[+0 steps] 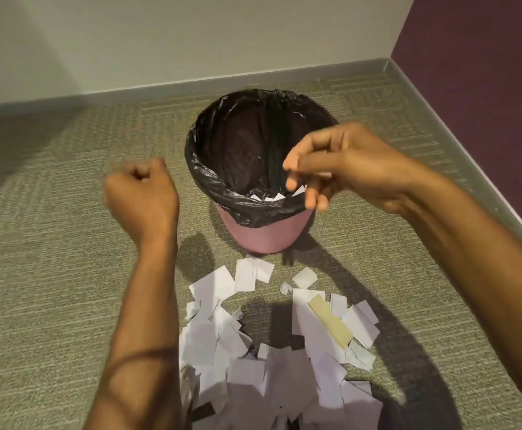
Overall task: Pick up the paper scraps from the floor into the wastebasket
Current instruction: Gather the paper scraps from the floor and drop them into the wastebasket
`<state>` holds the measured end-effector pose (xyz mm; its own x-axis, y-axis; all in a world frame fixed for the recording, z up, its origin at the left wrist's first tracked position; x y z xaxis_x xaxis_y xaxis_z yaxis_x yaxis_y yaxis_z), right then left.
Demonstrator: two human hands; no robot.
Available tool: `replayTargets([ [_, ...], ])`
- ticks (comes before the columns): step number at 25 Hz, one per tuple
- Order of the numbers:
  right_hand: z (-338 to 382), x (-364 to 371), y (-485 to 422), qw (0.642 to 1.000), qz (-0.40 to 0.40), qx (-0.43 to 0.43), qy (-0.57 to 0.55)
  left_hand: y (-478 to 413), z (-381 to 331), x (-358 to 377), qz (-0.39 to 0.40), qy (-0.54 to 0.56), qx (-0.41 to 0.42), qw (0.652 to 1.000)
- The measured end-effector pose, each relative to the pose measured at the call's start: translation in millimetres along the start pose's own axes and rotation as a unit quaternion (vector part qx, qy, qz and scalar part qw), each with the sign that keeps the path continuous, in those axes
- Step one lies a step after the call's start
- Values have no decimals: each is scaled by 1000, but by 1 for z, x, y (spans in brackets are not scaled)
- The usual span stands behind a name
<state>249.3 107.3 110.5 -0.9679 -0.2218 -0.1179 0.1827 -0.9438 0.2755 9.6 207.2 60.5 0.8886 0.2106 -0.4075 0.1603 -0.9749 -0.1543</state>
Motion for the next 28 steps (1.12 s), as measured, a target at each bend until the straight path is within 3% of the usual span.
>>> replayTargets([
  [1,-7,15,7,998,66,11,15,5,31,-2,8,-41,-30,999],
  [2,-18,31,11,991,128,36,36,10,66,0,64,-93,-66,991],
  [6,-76,90,5,914,313,114,231,48,178,12,334,-248,-152,897],
  [10,-143,131,-32,820,354,144,425,94,226,2,470,-298,-192,808],
  [12,-171,148,-50,777,374,177,475,114,235,-8,497,-361,-161,773],
  [13,-181,155,-58,771,373,195,478,123,238,-13,497,-386,-146,763],
  [15,-201,170,-73,792,341,228,453,139,239,-21,485,-395,-132,769],
  [19,-224,204,-79,861,178,249,407,160,238,-21,468,-421,-98,771],
  [21,-229,221,-74,884,138,265,361,165,240,-20,460,-406,-97,784],
  [28,-243,227,-71,911,77,259,312,175,252,-7,459,-288,-108,833],
])
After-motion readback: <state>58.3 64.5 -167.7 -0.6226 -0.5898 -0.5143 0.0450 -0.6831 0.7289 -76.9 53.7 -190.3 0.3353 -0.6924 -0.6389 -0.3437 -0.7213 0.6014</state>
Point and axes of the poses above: each hand's wrist, its own y-axis away from the middle knuckle, its own x-axis out of the palm, z = x × y, the point moved 3 cm from there along -y, towards the middle knuckle, and after that the axes turned 13 degrees about z, right-handed, at the moved point
